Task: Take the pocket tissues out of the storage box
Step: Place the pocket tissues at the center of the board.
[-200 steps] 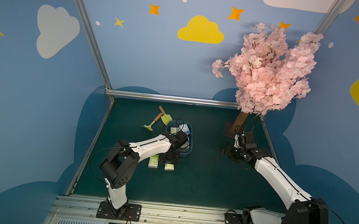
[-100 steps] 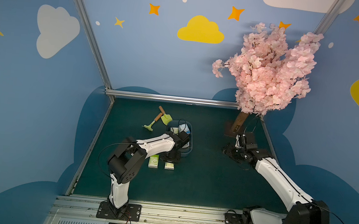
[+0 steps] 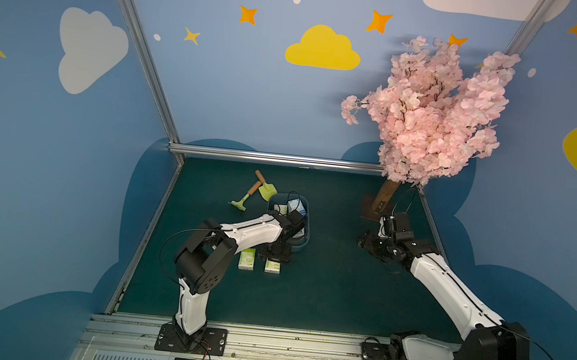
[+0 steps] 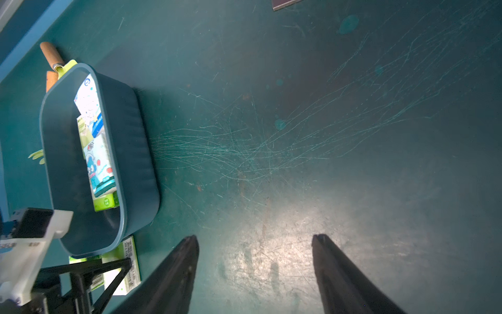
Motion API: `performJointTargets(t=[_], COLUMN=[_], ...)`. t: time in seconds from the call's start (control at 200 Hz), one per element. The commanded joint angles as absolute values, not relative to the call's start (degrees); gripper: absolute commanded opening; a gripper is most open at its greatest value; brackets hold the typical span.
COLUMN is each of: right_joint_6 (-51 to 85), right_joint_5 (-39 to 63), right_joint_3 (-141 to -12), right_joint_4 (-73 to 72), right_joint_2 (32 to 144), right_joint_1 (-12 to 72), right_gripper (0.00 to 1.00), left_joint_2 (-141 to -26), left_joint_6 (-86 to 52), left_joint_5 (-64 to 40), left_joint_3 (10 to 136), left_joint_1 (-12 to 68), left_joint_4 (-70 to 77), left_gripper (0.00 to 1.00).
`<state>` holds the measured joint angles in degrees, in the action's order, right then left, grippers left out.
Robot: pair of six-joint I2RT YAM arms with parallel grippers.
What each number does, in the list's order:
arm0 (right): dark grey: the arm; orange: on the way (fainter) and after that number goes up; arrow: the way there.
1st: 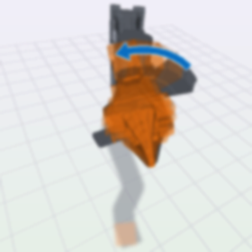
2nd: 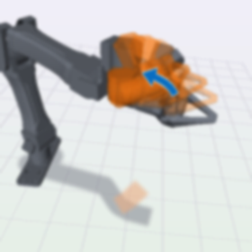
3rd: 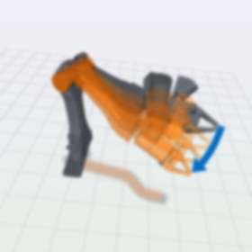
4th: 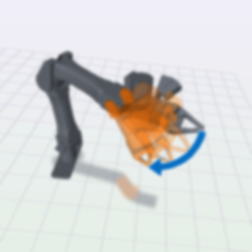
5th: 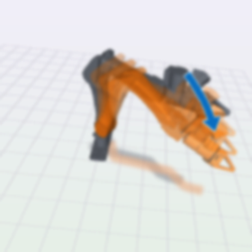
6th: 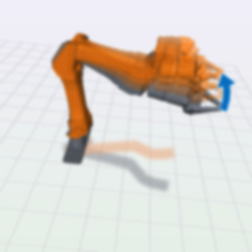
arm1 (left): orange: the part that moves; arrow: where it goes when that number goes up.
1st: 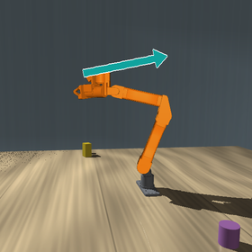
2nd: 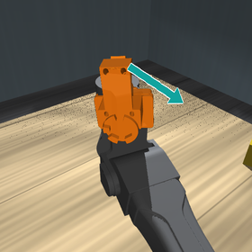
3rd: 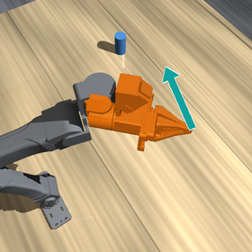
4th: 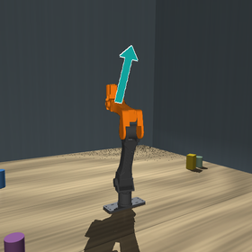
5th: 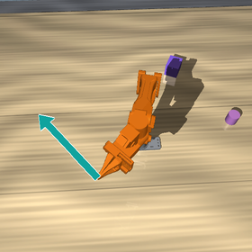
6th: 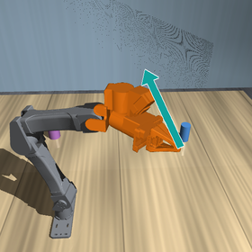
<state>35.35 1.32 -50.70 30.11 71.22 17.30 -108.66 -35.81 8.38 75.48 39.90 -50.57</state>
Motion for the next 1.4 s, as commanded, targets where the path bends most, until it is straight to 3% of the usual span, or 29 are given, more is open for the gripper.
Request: performJointTargets(t=[0.0,0.255,0.696,0.981,1.392], right_joint_6=[33.87,31.47,31.03,32.62,29.65], right_joint_5=[0.0,1.9,5.32,4.1,1.75], right_joint_3=[-52.16,-53.04,-58.85,-68.0,-91.17], right_joint_4=[31.55,31.9,32.78,34.55,42.81], right_joint_2=[69.46,69.25,76.06,85.73,104.15], right_joint_1=[17.2,17.21,21.24,29.13,38.78], right_gripper=[0.74,0.76,0.76,0.77,0.77], left_joint_2=[-106.18,-100.32,-86.05,-81.68,-72.02], left_joint_6=[-35.24,-34.45,-33.85,-32.35,-36.22], left_joint_5=[7.84,7.23,9.31,5.37,-5.92], left_joint_3=[76.9,75.94,71.21,70.52,58.28], left_joint_1=[39.75,39.64,36.96,28.7,15.56], left_joint_4=[-52.1,-51.38,-43.76,-41.57,-32.14], left_gripper=[0.71,0.82,0.9,0.93,1.0])
